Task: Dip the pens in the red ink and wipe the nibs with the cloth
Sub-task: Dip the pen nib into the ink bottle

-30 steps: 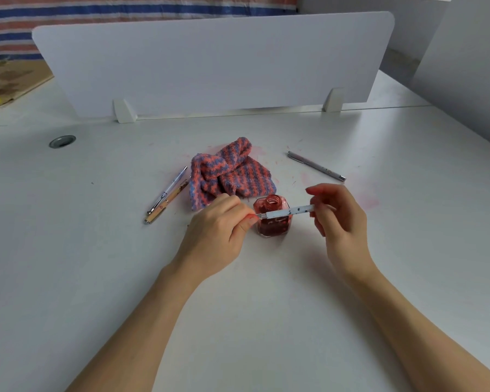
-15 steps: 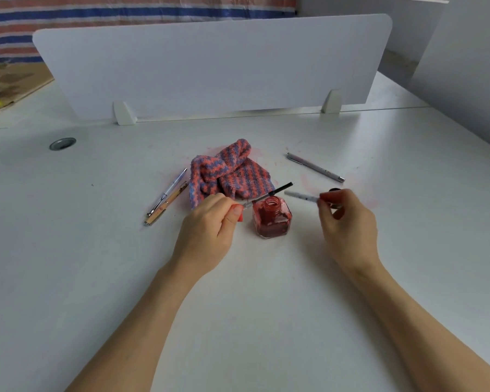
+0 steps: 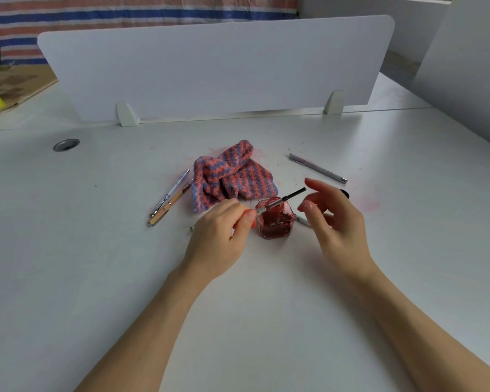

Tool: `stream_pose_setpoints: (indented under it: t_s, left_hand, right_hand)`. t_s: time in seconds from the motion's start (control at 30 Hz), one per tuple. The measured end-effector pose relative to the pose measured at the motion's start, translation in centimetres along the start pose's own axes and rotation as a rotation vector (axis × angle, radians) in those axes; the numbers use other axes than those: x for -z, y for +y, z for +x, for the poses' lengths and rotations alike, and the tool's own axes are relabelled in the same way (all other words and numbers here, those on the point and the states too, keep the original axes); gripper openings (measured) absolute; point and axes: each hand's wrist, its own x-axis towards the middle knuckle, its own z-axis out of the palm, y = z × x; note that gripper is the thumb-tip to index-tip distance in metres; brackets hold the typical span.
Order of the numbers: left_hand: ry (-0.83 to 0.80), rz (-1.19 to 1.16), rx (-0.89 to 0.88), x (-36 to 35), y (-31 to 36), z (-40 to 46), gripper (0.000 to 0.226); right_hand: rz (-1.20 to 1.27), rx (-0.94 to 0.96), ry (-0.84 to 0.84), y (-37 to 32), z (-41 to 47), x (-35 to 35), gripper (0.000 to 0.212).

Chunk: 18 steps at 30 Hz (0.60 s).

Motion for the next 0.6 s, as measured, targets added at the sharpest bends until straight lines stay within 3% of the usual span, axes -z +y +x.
stream_pose_setpoints:
  t_s: [0.27,0.43,0.53,0.6]
  left_hand:
    - [-0.059,-0.123,-0.002,-0.8,1.2,-0.1,0.036]
    - [-0.035,-0.116,-0.006,-0.8,1.3,0.0,0.03]
    - [0.033,-0.074,0.047,-0.5,1.1,0.3,0.036]
    - [0.019,-0.012,0.076,-0.7,0.9,0.4,0.052]
  right_hand:
    - [0.407,-0.2,0.003,-0.5,0.5,0.2,0.02]
    - [0.446,-0.151,0.01,-1.2,0.5,-0.3,0.014]
    - [0.474,-0.131,0.121,-1.1,1.0,-0.2,0.017]
    - [0.449,-0.101,0.219,-1.1,1.5,0.1,0.021]
